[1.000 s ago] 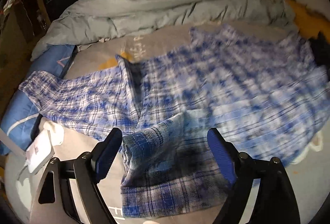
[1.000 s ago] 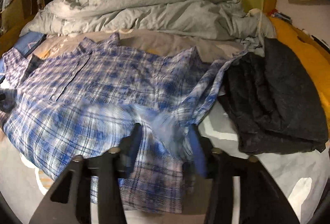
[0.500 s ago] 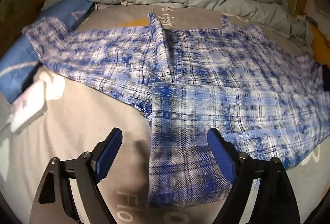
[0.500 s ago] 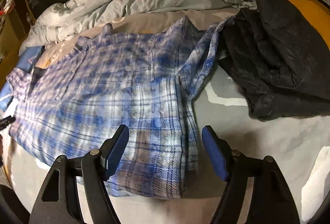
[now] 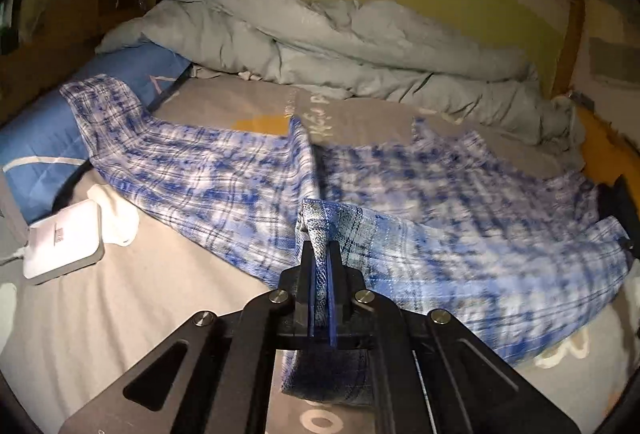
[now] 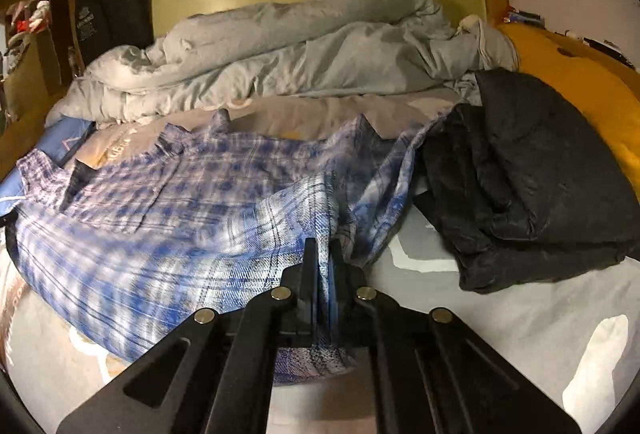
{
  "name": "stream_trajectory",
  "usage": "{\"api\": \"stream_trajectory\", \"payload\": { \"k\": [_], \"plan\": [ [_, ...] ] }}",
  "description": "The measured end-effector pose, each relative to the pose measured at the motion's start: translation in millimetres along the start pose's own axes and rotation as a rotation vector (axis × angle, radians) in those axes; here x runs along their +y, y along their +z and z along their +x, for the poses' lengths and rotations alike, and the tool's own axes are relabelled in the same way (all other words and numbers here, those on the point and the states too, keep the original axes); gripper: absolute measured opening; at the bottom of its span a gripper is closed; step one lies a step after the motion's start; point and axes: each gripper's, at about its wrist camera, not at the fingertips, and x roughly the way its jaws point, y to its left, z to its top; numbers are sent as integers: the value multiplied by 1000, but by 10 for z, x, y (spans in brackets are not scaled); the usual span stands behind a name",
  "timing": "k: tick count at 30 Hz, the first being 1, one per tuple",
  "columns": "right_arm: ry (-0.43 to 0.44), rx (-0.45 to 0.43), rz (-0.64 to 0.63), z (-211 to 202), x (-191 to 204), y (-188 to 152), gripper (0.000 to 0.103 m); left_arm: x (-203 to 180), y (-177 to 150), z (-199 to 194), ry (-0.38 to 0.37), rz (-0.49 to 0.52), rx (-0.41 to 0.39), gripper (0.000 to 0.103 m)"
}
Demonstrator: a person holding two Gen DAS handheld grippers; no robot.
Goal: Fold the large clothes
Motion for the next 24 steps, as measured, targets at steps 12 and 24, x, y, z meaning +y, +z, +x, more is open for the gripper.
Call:
{"api": "stream_trajectory", "payload": {
  "k": [12, 24],
  "plan": [
    [-82, 118, -40, 270, 9, -161, 49, 55, -205, 359, 88, -66, 209, 57],
    [50, 287, 55, 501, -67, -285, 48, 2, -495, 326, -19, -55, 320, 14]
  ]
}}
